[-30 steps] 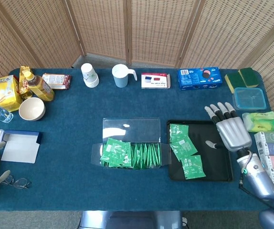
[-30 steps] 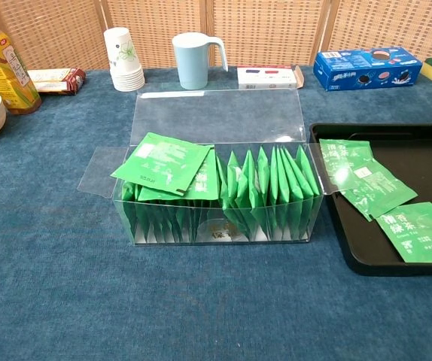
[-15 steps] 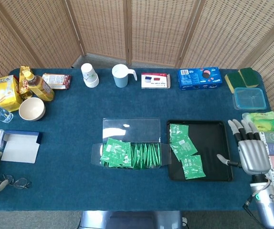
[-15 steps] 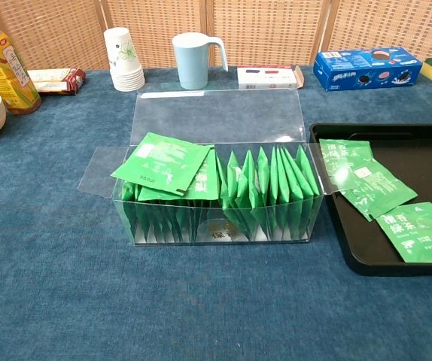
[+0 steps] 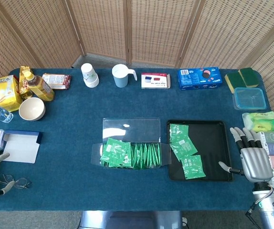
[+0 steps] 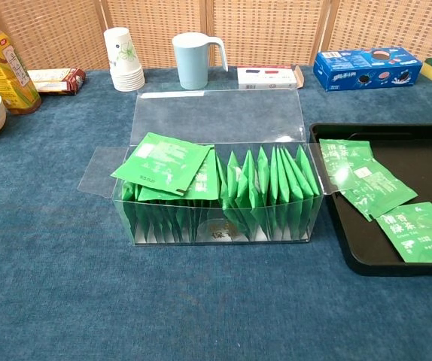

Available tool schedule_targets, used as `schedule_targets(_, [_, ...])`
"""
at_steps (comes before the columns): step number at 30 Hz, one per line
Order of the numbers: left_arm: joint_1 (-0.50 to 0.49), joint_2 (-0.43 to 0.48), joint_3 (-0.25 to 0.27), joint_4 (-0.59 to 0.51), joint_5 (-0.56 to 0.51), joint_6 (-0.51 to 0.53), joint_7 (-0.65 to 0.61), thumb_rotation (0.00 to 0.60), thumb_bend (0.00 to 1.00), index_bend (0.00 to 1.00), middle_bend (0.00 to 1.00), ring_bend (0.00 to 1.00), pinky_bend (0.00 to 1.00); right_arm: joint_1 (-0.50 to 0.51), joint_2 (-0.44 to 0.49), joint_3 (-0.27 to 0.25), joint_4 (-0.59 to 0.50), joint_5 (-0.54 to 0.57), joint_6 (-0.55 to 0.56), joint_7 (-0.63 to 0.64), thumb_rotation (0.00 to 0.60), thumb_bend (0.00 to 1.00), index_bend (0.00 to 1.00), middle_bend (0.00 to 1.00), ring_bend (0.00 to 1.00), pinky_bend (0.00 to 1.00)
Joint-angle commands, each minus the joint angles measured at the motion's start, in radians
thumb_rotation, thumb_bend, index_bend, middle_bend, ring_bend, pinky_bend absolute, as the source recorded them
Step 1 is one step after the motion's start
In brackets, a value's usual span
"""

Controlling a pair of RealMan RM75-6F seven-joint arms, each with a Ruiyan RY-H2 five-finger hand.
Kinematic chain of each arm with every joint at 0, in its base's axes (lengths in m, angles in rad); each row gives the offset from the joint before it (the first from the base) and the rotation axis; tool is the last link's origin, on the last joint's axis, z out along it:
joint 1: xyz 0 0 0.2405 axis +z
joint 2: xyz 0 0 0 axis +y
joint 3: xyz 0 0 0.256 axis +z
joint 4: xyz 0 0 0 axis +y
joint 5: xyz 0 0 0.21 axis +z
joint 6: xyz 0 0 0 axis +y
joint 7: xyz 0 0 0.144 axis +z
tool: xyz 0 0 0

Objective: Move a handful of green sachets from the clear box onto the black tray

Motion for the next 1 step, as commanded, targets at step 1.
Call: schedule_targets(1, [-0.001, 0.004, -0.004, -0.005, -0.001, 0.002, 0.003, 0.585, 0.16, 0.19, 0.14, 0.16, 0.35, -0.002, -0.003, 0.004, 0.005, 0.000, -0.008, 0.003, 0.400, 0.13, 0.00, 0.00, 0.00, 0.00])
